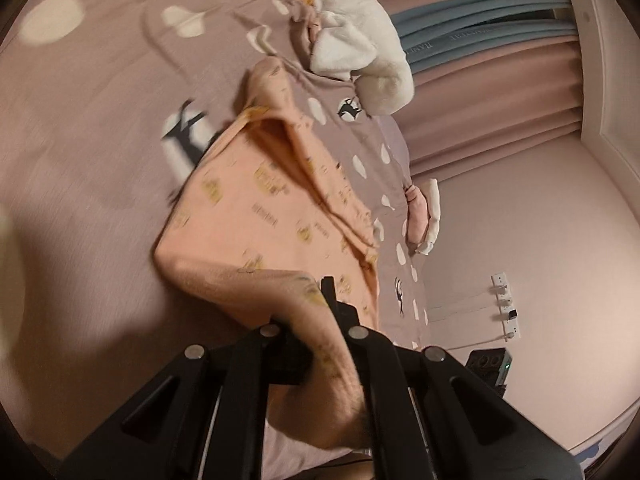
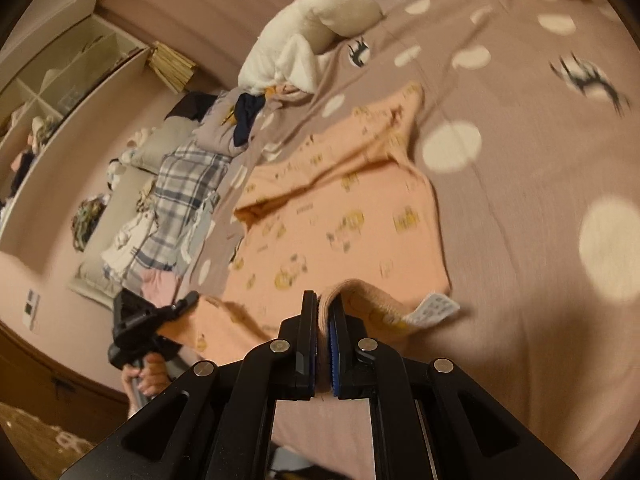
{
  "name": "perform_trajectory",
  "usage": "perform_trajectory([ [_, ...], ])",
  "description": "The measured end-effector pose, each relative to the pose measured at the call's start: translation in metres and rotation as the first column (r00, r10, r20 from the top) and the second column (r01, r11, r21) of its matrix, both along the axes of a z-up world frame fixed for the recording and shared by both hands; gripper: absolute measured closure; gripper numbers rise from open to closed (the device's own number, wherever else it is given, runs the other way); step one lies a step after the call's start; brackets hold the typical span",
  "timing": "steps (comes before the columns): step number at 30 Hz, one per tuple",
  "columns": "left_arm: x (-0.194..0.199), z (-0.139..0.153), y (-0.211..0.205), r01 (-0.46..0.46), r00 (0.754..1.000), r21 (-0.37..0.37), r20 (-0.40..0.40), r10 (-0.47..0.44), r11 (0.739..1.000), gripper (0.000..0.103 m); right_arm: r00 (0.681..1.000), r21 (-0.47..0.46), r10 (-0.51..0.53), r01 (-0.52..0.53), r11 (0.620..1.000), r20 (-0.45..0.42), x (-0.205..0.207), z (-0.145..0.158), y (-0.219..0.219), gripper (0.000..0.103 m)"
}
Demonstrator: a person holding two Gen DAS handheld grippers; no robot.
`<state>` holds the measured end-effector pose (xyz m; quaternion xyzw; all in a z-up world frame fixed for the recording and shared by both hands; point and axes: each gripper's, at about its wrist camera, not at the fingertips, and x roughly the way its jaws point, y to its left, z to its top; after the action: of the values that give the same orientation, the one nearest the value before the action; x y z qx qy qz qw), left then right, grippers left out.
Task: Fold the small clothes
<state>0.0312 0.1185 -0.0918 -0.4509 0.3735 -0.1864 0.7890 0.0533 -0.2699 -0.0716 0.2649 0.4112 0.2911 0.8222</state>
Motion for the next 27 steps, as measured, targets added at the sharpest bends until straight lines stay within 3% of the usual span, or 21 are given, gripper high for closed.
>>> perform_trajectory([
  [8,0.052,0.015,0.009,0.002,1.000,-0.054,0.027,-0.001,0.999,0.101,0.997,-0.025,-0.019,0.020,0.999,0.070,0.051,0.034,0.009,0.096],
  [11,0.073,0.021,0.014,0.004,0.999,-0.083,0.042,-0.001,0.997,0.101,0.998,-0.036,-0.027,0.029,0.999,0.059,0.072,0.034,0.013,0.096],
  [19,0.138,0.022,0.017,0.024,0.999,-0.072,0.032,-0.022,0.997,0.101,0.997,-0.120,-0.076,0.077,0.990,0.010,0.133,0.024,0.020,0.096],
  [27,0.190,0.007,0.027,0.010,0.999,-0.145,0.038,-0.005,0.989,0.101,0.997,-0.249,-0.047,0.063,0.966,0.068,0.171,0.021,0.038,0.096],
])
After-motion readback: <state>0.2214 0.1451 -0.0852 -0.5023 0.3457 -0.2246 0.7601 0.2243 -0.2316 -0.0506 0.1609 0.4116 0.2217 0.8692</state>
